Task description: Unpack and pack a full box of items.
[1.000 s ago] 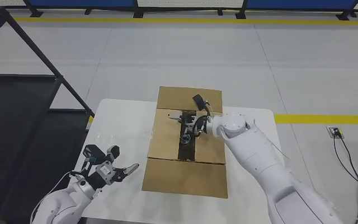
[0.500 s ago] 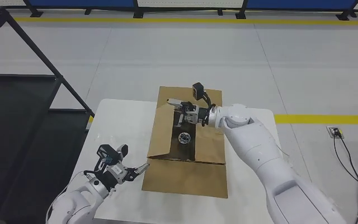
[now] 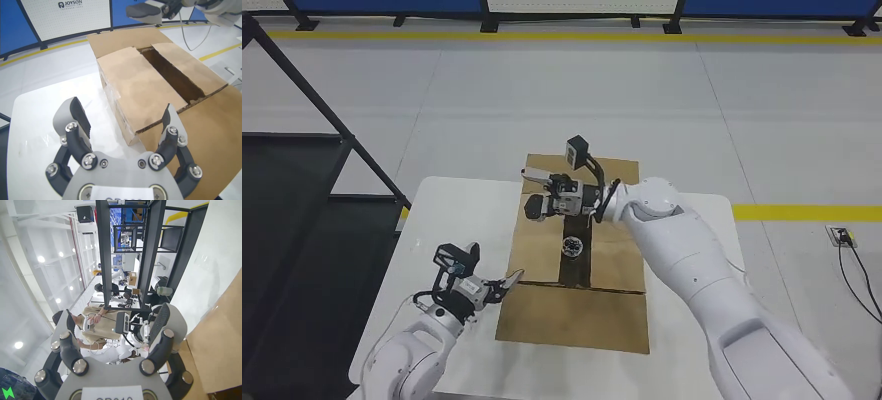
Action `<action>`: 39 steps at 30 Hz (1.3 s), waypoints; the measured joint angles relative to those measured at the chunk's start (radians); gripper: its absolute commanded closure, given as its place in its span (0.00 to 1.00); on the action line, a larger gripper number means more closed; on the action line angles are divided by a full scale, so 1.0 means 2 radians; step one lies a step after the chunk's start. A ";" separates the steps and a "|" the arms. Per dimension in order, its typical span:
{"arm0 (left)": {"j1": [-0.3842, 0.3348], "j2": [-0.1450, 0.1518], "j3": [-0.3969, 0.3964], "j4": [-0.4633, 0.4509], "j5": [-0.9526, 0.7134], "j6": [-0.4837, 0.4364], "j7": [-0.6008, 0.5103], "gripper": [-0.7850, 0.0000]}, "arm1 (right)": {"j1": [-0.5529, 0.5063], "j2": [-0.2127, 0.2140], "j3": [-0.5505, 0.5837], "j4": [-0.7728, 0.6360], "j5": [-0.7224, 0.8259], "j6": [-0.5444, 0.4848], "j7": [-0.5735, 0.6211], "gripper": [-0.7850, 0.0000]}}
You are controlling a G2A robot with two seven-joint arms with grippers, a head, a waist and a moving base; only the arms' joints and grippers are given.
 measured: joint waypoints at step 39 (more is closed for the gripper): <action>0.038 0.011 -0.074 0.016 0.028 -0.080 0.017 0.00 | -0.024 0.013 -0.013 0.037 -0.181 0.014 -0.208 0.00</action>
